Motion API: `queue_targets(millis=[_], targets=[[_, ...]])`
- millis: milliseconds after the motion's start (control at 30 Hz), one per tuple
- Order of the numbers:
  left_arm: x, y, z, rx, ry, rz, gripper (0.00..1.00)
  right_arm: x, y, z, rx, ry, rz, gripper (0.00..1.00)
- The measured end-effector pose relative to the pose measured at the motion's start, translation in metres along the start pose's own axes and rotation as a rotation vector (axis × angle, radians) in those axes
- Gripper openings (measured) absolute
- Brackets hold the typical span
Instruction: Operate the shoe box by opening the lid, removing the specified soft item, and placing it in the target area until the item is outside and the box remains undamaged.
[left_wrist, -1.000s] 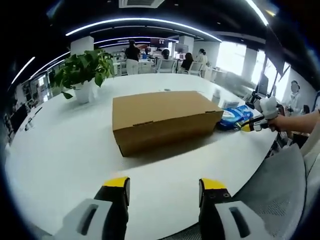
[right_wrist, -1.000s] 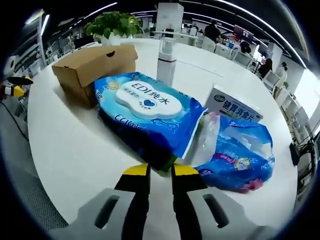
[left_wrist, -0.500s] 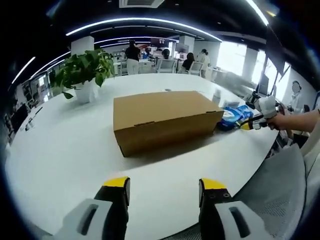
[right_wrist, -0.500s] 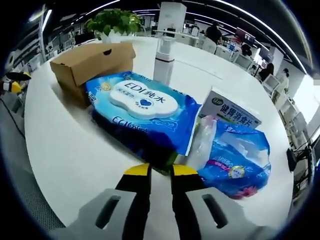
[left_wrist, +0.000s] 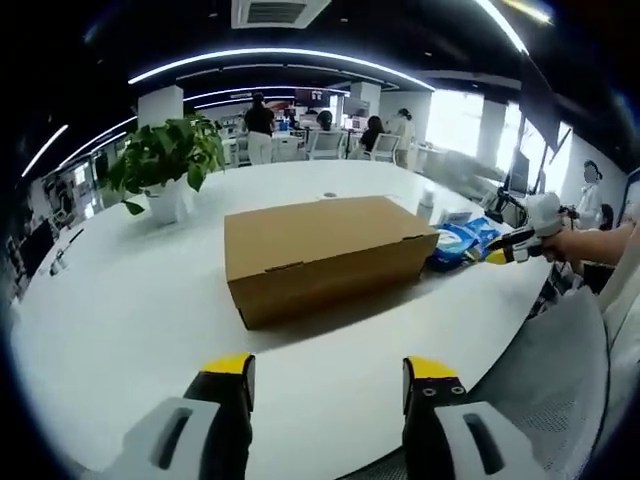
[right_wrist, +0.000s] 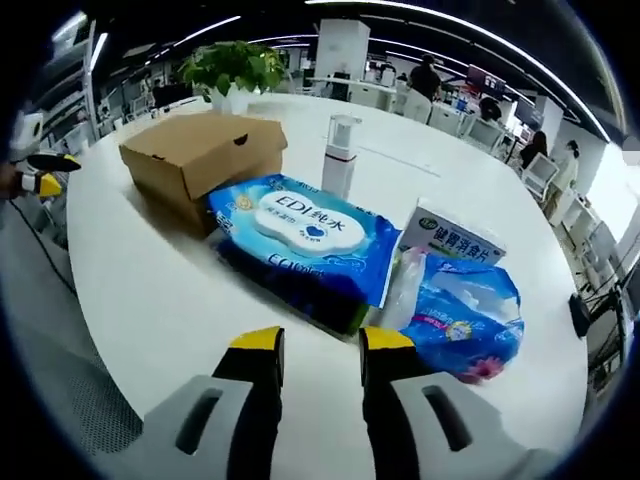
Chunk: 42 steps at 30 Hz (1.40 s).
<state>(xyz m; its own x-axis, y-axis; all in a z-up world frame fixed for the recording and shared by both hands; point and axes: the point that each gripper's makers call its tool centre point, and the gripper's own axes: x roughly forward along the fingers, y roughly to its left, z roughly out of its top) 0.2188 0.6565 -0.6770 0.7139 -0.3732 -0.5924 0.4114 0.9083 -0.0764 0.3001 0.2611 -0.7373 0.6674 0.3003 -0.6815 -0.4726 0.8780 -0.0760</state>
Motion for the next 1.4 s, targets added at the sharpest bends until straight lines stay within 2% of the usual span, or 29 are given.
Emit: queue_targets(millis=[367, 667, 1033, 1400], targets=[[-0.012, 0.0, 0.008, 0.006, -0.036, 0.011, 0.74, -0.04, 0.005, 0.02, 0.039, -0.083, 0.005, 0.49], [-0.026, -0.003, 0.018, -0.003, -0.082, 0.021, 0.86, -0.069, 0.011, 0.024, 0.052, -0.121, 0.003, 0.68], [-0.032, -0.014, 0.019, -0.012, -0.1, 0.003, 1.0, -0.085, 0.02, 0.012, 0.045, -0.13, 0.024, 0.84], [-0.035, -0.013, 0.024, -0.011, -0.131, 0.007, 1.0, -0.093, 0.018, 0.023, 0.065, -0.2, 0.019, 0.96]])
